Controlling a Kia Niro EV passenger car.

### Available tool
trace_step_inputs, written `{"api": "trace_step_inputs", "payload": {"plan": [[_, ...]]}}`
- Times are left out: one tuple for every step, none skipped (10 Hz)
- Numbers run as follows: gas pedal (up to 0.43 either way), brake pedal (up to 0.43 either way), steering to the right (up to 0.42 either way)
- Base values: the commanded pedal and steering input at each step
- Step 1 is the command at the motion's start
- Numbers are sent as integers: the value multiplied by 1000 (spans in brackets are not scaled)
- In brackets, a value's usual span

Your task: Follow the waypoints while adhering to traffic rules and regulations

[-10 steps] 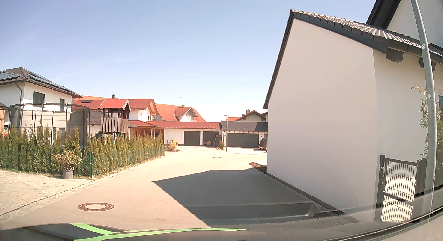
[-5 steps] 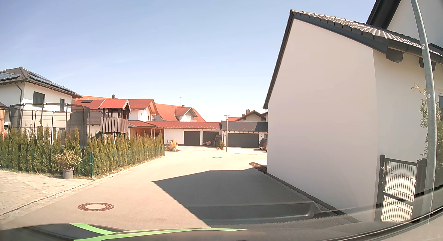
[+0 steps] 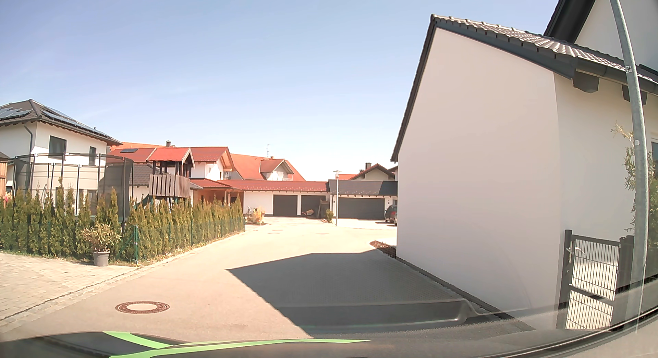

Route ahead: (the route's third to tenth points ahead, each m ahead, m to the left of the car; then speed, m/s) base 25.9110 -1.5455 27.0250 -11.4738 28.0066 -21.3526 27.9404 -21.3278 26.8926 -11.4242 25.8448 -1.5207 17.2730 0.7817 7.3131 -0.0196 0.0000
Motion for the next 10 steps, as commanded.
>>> {"api": "trace_step_inputs", "payload": {"plan": [[0,445,-42],[0,445,-42],[0,445,-42],[0,445,-42],[0,445,-42],[0,445,-41],[0,445,-42],[0,445,-42],[0,445,-42],[0,445,-42]]}}
